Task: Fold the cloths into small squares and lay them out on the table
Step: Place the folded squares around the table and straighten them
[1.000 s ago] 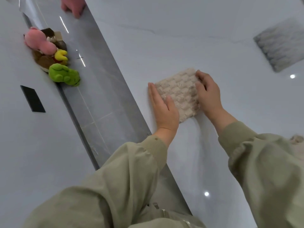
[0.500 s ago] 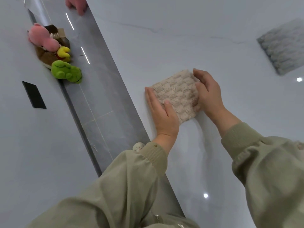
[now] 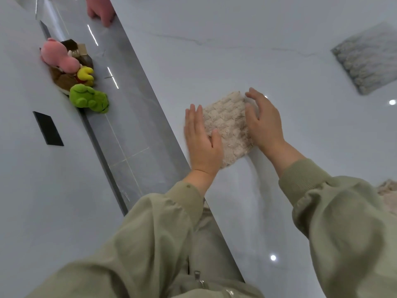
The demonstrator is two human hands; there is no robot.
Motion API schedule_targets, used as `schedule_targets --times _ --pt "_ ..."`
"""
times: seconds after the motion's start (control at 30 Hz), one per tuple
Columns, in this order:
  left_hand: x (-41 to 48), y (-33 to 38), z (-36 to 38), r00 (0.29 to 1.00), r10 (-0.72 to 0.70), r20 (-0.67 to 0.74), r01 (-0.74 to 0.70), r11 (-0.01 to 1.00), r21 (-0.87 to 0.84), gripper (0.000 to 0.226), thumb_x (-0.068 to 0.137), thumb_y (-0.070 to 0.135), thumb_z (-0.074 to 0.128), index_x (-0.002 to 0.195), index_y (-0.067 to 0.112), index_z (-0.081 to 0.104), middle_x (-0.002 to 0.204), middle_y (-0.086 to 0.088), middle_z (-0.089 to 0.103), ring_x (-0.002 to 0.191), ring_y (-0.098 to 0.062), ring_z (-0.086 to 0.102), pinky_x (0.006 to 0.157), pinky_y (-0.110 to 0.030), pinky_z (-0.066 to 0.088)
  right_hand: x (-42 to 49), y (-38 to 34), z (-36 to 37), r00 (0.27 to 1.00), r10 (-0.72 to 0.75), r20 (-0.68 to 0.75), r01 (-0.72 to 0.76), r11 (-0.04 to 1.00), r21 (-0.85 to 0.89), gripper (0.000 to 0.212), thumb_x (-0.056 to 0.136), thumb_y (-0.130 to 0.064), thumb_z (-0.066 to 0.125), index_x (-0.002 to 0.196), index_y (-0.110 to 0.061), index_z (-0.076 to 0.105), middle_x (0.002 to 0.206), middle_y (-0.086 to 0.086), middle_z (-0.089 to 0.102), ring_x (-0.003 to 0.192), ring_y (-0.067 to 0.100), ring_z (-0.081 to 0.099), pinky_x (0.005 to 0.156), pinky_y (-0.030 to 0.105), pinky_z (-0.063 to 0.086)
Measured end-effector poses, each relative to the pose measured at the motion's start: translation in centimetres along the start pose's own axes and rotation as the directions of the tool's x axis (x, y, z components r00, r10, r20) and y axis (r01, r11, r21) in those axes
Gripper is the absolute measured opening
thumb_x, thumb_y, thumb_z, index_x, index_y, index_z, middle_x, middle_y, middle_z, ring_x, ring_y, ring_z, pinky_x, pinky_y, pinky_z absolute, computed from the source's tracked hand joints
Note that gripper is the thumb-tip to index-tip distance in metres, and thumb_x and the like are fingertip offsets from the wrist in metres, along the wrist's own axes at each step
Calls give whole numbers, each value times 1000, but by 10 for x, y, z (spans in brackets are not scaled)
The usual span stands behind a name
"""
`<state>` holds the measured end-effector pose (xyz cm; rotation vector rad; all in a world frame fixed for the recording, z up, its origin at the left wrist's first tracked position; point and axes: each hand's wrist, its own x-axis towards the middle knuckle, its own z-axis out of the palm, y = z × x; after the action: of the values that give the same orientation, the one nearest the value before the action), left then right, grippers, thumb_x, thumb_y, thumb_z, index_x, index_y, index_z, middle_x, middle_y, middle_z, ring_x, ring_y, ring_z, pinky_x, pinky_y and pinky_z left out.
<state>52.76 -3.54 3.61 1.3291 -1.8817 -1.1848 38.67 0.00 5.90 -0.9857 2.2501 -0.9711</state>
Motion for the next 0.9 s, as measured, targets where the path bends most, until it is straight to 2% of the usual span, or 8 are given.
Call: schedule_targets --times 0.1,0.17,0.27,0.33,0.53,0.73,0.83,0.9 --pt "18 -3 -23 959 172 228 -220 953 210 55 91 18 38 145 10 30 155 -6 22 146 -19 6 118 -44 3 -8 0 6 997 -80 17 82 979 -189 43 93 -24 41 132 -8 48 148 9 38 135 21 35 115 40 23" --pt "34 -4 -31 888 301 347 -414 852 321 53 91 23 37 143 9 35 154 -10 25 145 -25 10 115 -49 7 -15 0 12 996 -91 2 87 948 -306 41 92 -21 42 129 -6 49 149 13 35 138 25 31 116 45 12" --pt "60 0 -35 716 402 570 -659 658 364 54 91 28 36 141 7 39 153 -14 28 144 -30 16 114 -50 10 -27 -2 21 997 -31 -71 -1 915 -404 48 91 -30 31 131 -7 47 151 12 31 141 25 24 115 47 7" --pt "81 5 -35 602 409 686 -752 579 314 57 91 32 29 142 7 37 154 -13 26 145 -29 15 114 -48 8 -35 -5 27 989 35 -144 -91 909 -407 58 88 -37 23 131 -7 47 152 13 30 143 26 21 115 50 7" --pt "133 20 -22 351 493 796 -798 602 -21 51 93 26 32 136 2 45 149 -15 35 142 -30 21 114 -41 14 -42 -20 38 902 218 -372 -336 897 -287 60 86 -39 24 134 -9 44 153 9 28 145 23 15 115 44 -4" --pt "162 18 -13 98 464 880 -808 554 -202 53 95 29 30 141 4 38 153 -13 28 144 -28 16 117 -43 13 -42 -42 63 763 367 -532 -539 815 -212 50 91 -32 30 134 -9 45 153 9 28 144 21 15 115 45 -3" --pt "165 13 -17 72 452 889 -765 597 -241 47 98 20 37 143 5 35 154 -12 25 145 -25 13 118 -33 9 -46 -49 76 709 428 -561 -597 788 -153 49 91 -31 30 132 -8 45 152 10 29 144 24 17 116 45 1" --pt "164 9 -25 127 442 888 -675 695 -249 47 98 18 38 143 5 33 154 -11 25 144 -22 15 116 -23 8 -50 -52 83 655 478 -585 -603 797 -25 47 93 -27 35 135 -7 42 154 9 25 144 22 17 116 38 3"
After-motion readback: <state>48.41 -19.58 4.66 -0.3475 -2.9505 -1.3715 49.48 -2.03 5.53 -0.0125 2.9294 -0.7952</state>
